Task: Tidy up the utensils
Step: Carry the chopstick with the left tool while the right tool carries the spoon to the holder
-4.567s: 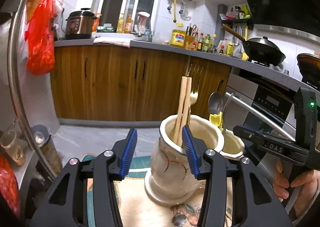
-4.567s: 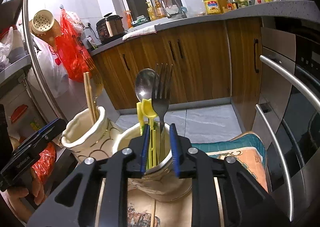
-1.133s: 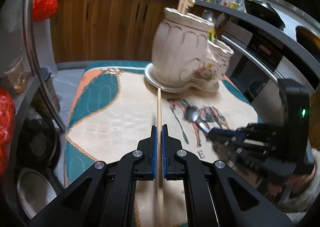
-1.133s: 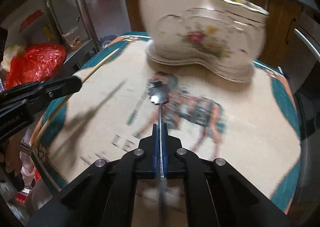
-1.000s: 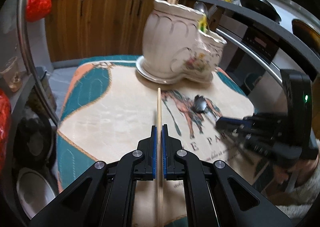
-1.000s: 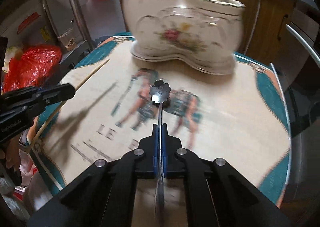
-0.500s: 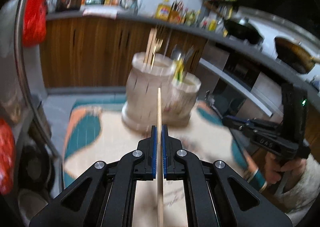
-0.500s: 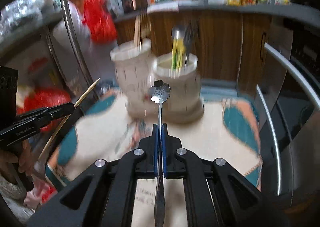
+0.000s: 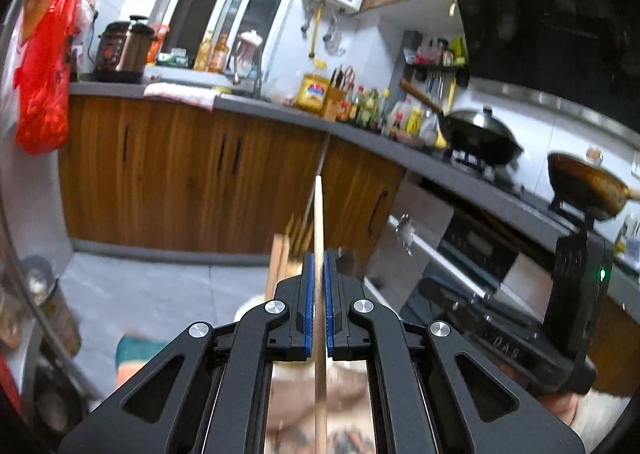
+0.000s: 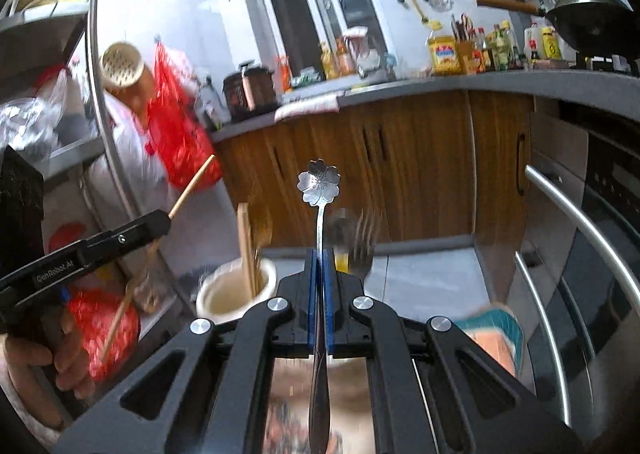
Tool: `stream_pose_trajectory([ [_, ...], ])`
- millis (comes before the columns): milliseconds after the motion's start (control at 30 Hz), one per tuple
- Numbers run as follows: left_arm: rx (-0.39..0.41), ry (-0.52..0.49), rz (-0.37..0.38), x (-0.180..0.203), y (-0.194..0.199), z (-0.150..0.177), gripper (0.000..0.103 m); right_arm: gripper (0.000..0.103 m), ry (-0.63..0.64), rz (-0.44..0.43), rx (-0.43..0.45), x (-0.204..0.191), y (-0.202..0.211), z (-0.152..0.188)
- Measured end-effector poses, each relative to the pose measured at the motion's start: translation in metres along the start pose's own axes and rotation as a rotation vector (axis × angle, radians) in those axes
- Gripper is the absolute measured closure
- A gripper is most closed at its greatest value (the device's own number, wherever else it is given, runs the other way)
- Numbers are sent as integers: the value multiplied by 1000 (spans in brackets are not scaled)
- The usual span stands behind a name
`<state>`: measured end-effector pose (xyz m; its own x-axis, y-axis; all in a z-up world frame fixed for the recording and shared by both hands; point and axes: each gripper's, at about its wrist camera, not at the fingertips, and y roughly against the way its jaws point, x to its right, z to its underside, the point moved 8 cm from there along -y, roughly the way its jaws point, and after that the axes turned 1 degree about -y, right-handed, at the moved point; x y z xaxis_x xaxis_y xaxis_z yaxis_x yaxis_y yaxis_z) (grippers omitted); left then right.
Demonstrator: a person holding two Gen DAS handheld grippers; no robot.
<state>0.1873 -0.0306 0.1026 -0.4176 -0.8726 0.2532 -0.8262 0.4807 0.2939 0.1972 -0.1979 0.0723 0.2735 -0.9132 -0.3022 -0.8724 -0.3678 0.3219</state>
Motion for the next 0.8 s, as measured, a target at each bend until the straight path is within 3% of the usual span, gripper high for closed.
stream_pose_trajectory([
  [300,123,61,-24,-24,-36,-21,98,100,-75,10,98,21,-39,-9],
  [633,307,-8,-80,-22,-44,-15,98,100,-48,4,163,24,-52,1],
  [800,330,-20,-111,-22,-46,-12,98,100,-45,18,183,23,-54,6],
])
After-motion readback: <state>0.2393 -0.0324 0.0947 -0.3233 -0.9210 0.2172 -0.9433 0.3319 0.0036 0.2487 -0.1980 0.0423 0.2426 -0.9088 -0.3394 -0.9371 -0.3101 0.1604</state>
